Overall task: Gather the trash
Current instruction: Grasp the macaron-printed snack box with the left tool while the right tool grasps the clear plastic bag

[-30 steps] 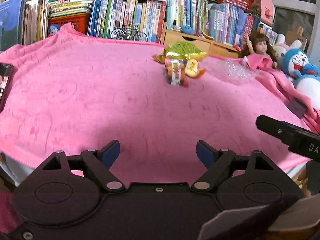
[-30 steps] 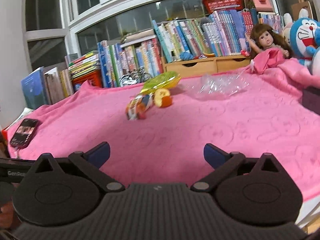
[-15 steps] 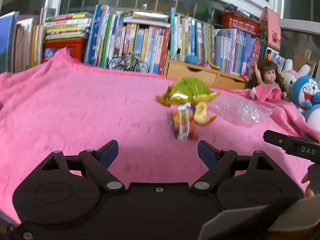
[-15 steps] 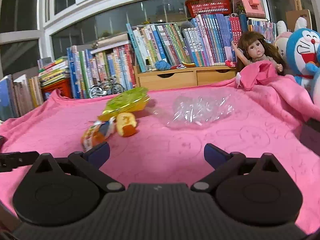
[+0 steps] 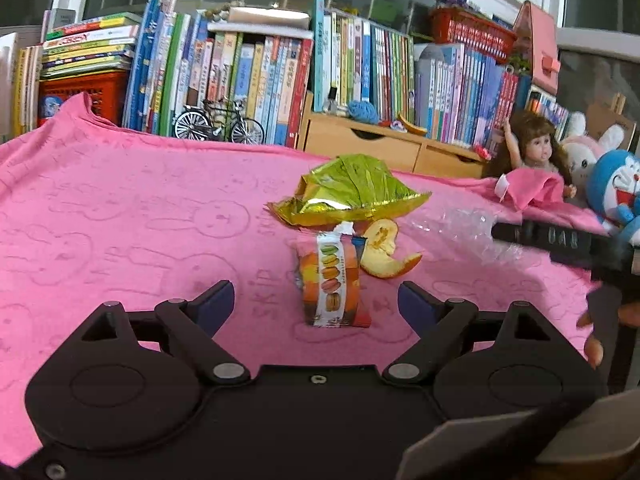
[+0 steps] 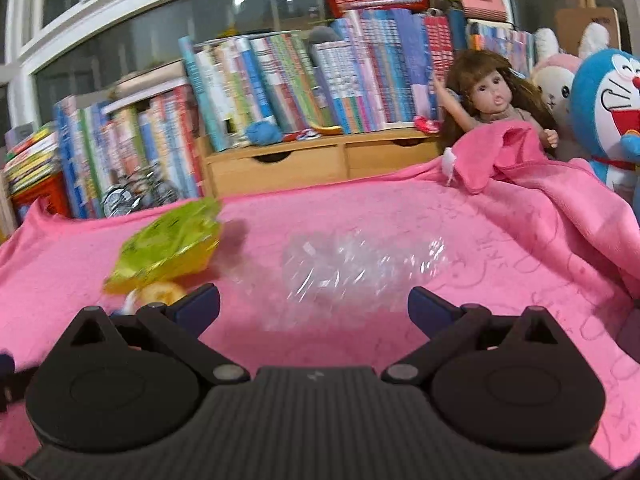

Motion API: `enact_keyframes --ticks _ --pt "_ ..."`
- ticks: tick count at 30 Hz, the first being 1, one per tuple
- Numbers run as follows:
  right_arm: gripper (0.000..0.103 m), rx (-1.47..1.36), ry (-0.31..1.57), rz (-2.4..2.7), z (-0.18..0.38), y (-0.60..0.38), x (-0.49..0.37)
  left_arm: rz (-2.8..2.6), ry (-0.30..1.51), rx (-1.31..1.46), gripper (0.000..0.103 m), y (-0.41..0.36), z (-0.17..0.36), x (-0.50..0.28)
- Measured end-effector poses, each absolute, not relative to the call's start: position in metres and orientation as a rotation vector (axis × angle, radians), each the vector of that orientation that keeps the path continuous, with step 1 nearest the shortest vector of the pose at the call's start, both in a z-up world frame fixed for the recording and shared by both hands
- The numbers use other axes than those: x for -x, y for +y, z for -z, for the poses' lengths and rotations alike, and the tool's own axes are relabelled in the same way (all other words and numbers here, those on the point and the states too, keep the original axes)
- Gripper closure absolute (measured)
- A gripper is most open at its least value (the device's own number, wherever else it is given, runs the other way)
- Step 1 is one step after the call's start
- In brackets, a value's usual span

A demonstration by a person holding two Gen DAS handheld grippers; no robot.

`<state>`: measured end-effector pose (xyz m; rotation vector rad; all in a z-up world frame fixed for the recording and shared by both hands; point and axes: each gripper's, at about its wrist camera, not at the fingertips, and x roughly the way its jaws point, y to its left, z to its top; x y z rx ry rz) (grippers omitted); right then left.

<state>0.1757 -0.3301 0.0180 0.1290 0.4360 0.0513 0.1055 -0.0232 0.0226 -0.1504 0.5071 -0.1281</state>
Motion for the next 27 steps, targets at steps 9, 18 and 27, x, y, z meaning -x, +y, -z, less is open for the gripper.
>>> enact_keyframes --ticks 9,18,27 --pt "0.0 -0.111 0.538 0.017 -0.006 -0.33 -0.235 0.134 0.586 0.196 0.045 -0.033 0.0 -0.14" --pt "0.03 -0.13 0.558 -0.03 -0.003 -0.332 -0.217 0.138 0.559 0.188 0.065 -0.026 -0.005 -0.127" --pt "0.034 -0.131 0.483 -0.127 -0.021 -0.33 -0.16 0.132 0.508 0.183 0.065 -0.013 -0.021 -0.083"
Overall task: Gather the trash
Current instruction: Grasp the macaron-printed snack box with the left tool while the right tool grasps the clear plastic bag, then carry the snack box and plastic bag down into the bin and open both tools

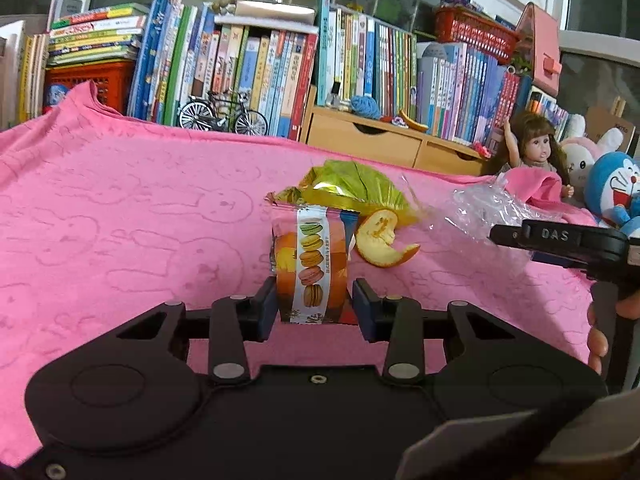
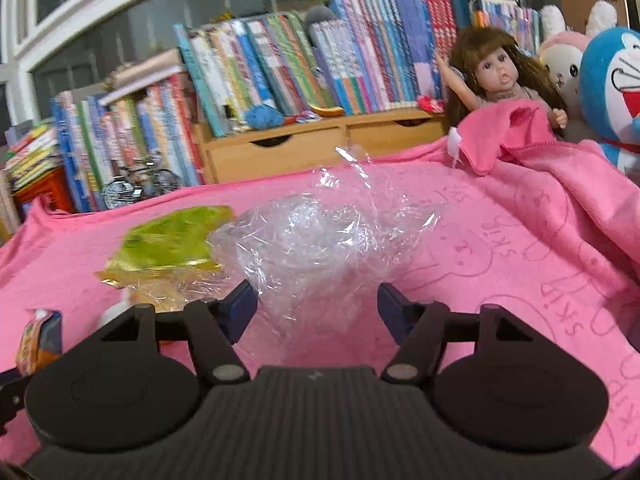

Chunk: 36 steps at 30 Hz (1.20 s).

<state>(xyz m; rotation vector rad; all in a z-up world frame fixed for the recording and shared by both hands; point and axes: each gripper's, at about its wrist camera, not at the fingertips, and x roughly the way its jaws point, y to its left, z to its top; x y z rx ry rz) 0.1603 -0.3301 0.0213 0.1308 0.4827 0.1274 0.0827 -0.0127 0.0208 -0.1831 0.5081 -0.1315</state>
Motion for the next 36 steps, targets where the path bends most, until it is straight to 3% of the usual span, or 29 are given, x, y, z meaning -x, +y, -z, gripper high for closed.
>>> enact_keyframes --ticks 15,36 --pt "0.035 -0.107 0.433 -0.324 -0.029 -0.305 -0.058 0.131 0.495 0.214 0.065 0.014 -0.034 0.001" --pt "0.034 -0.033 0.466 -0.491 0.006 -0.283 0.058 0.099 0.551 0.257 0.065 0.031 -0.007 0.1"
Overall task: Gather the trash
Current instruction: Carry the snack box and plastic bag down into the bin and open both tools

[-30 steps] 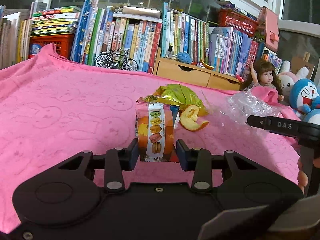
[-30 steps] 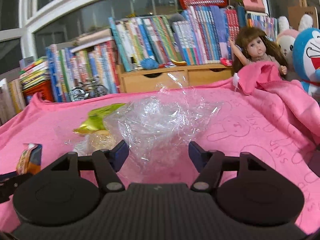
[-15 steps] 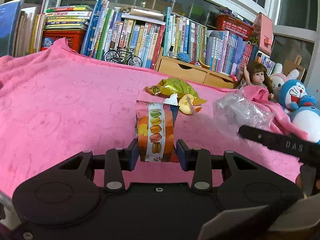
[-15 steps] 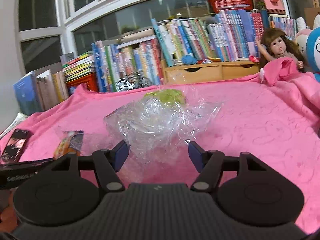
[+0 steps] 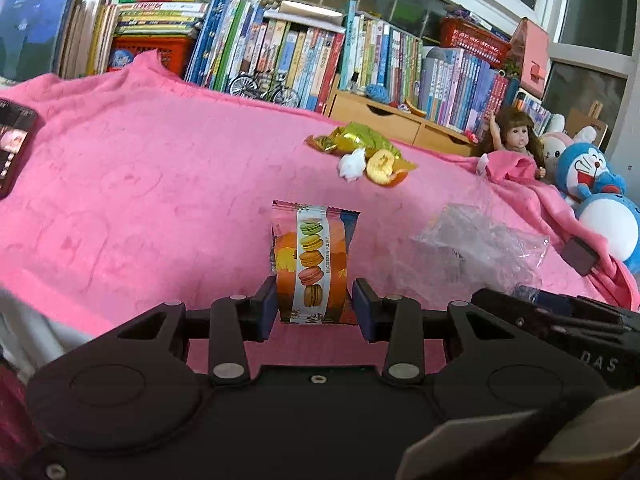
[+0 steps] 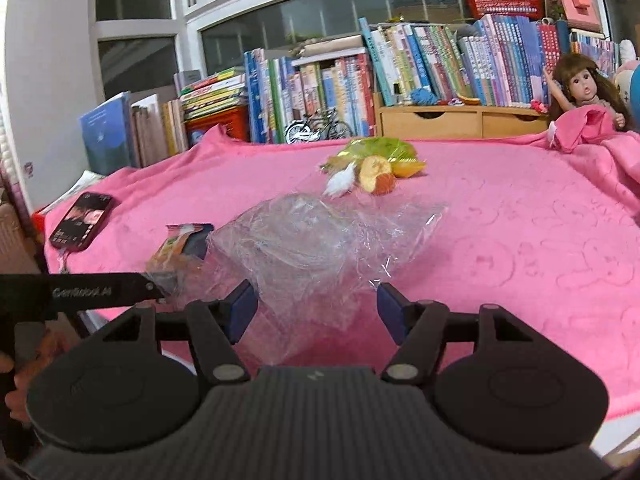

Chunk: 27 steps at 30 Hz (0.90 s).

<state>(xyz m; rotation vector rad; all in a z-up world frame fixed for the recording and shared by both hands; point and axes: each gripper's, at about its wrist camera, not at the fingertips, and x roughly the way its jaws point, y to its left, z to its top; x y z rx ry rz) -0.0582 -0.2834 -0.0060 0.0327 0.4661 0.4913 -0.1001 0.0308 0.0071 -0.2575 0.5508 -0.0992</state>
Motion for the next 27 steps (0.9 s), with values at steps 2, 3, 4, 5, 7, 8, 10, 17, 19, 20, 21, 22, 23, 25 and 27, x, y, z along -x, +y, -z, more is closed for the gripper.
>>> enact_keyframes --ticks 2,3,4,5,7,8,10,17,19,20,21,22,23,25,27 --pt "0.034 -0.022 0.466 -0.498 0.009 -0.282 0.066 0.09 0.558 0.255 0.065 0.032 -0.004 0.105" --pt "0.034 -0.017 0.467 -0.5 0.011 -0.281 0.069 0.087 0.563 0.254 0.065 0.032 -0.003 0.109" --pt "0.034 -0.015 0.468 -0.504 0.012 -0.28 0.073 0.088 0.568 0.254 0.065 0.033 -0.002 0.11" --pt "0.035 -0.013 0.47 -0.509 0.014 -0.28 0.076 0.089 0.573 0.254 0.065 0.033 -0.001 0.112" --pt "0.035 -0.011 0.476 -0.512 0.017 -0.28 0.083 0.087 0.581 0.25 0.065 0.034 0.001 0.118" --pt "0.035 -0.014 0.481 -0.512 0.018 -0.28 0.086 0.086 0.584 0.247 0.065 0.034 0.002 0.121" --pt "0.035 -0.022 0.492 -0.515 0.021 -0.28 0.091 0.081 0.593 0.248 0.065 0.035 0.005 0.127" --pt "0.035 -0.021 0.56 -0.522 0.041 -0.278 0.108 0.083 0.659 0.236 0.065 0.034 0.019 0.143" --pt "0.036 -0.016 0.583 -0.521 0.047 -0.278 0.112 0.083 0.684 0.234 0.065 0.033 0.025 0.147" --pt "0.048 -0.015 0.598 -0.525 0.05 -0.278 0.113 0.084 0.695 0.233 0.065 0.033 0.028 0.148" --pt "0.053 -0.012 0.618 -0.525 0.053 -0.278 0.114 0.086 0.704 0.231 0.065 0.033 0.031 0.149" --pt "0.055 -0.008 0.635 -0.517 0.056 -0.277 0.115 0.088 0.714 0.228 0.065 0.032 0.034 0.15" --pt "0.055 -0.005 0.646 -0.515 0.06 -0.276 0.117 0.09 0.721 0.225 0.065 0.031 0.036 0.151" --pt "0.055 0.007 0.664 -0.515 0.066 -0.275 0.119 0.094 0.738 0.214 0.065 0.029 0.041 0.152" --pt "0.055 0.025 0.673 -0.516 0.07 -0.273 0.12 0.093 0.752 0.205 0.067 0.028 0.047 0.151"
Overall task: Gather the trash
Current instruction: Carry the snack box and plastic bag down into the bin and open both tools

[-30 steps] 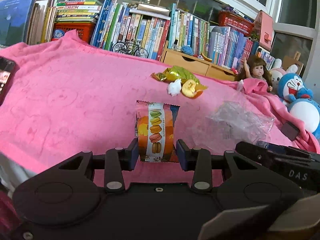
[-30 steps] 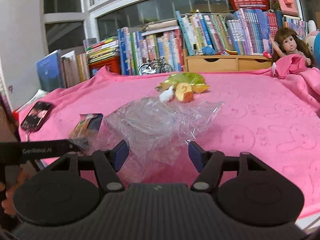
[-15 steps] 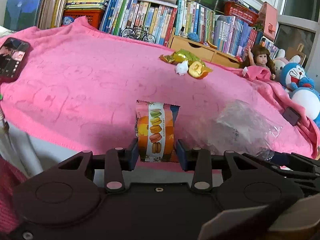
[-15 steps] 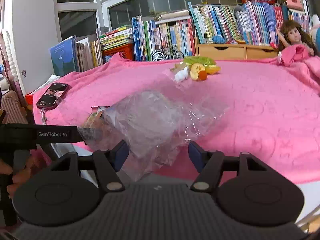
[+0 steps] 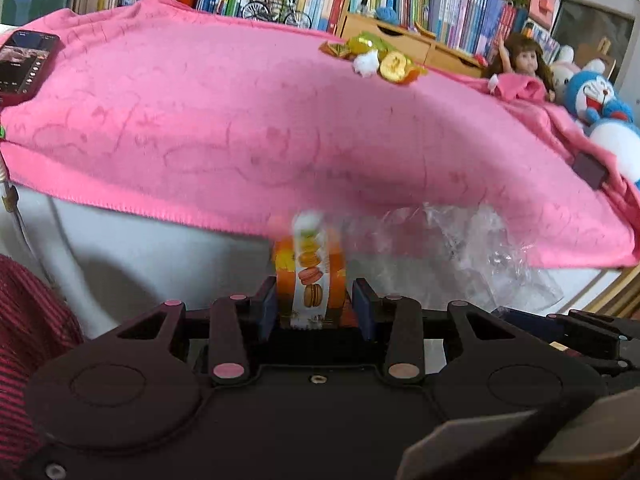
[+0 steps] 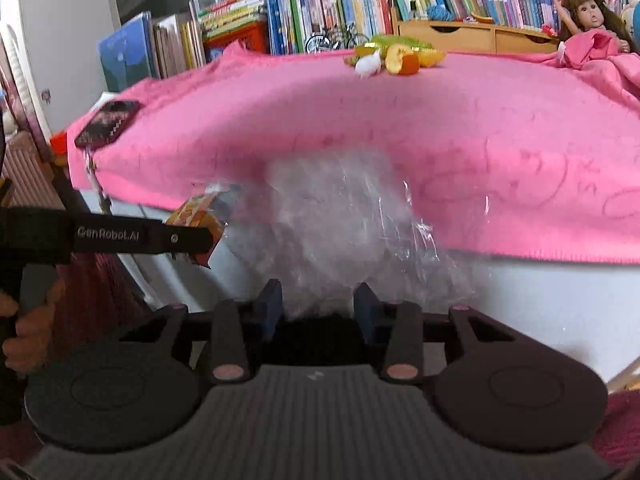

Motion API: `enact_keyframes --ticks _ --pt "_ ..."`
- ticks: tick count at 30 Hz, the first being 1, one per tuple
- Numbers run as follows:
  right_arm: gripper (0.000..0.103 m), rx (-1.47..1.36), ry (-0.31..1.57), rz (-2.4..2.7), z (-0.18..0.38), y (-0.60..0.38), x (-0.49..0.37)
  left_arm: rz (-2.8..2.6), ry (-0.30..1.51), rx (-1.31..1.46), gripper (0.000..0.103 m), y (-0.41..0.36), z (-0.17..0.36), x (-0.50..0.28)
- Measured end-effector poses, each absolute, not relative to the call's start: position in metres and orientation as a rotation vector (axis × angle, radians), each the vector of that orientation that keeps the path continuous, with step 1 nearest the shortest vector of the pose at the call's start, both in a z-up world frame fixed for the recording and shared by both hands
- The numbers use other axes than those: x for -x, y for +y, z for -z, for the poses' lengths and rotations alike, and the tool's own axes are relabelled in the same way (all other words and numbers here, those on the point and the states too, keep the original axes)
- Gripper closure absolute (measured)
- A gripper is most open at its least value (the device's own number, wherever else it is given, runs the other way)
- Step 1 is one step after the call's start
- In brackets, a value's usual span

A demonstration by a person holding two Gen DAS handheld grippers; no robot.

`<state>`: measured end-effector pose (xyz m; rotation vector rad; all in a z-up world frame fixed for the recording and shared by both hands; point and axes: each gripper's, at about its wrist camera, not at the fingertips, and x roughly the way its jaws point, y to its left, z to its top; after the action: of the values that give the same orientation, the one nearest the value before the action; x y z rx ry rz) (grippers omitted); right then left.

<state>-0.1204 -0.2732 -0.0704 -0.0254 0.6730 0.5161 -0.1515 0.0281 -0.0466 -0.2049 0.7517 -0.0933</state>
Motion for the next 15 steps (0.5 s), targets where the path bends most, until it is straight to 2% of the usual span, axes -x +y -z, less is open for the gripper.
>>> enact_keyframes --ticks 1,2,10,12,13,15 --pt "0.055 0.032 0.676 -0.514 0.072 -0.272 0.12 0.09 0.757 0.204 0.078 0.028 0.049 0.151" --pt "0.055 0.033 0.682 -0.512 0.074 -0.272 0.118 0.091 0.766 0.207 0.081 0.028 0.052 0.15" --pt "0.052 0.055 0.735 -0.513 0.085 -0.269 0.111 0.084 0.803 0.2 0.081 0.027 0.064 0.141" --pt "0.049 0.058 0.746 -0.514 0.088 -0.268 0.111 0.084 0.819 0.203 0.081 0.027 0.068 0.14" --pt "0.042 0.06 0.754 -0.514 0.09 -0.267 0.111 0.085 0.826 0.202 0.082 0.027 0.069 0.138" --pt "0.042 0.062 0.767 -0.513 0.092 -0.266 0.111 0.086 0.836 0.207 0.082 0.027 0.072 0.137"
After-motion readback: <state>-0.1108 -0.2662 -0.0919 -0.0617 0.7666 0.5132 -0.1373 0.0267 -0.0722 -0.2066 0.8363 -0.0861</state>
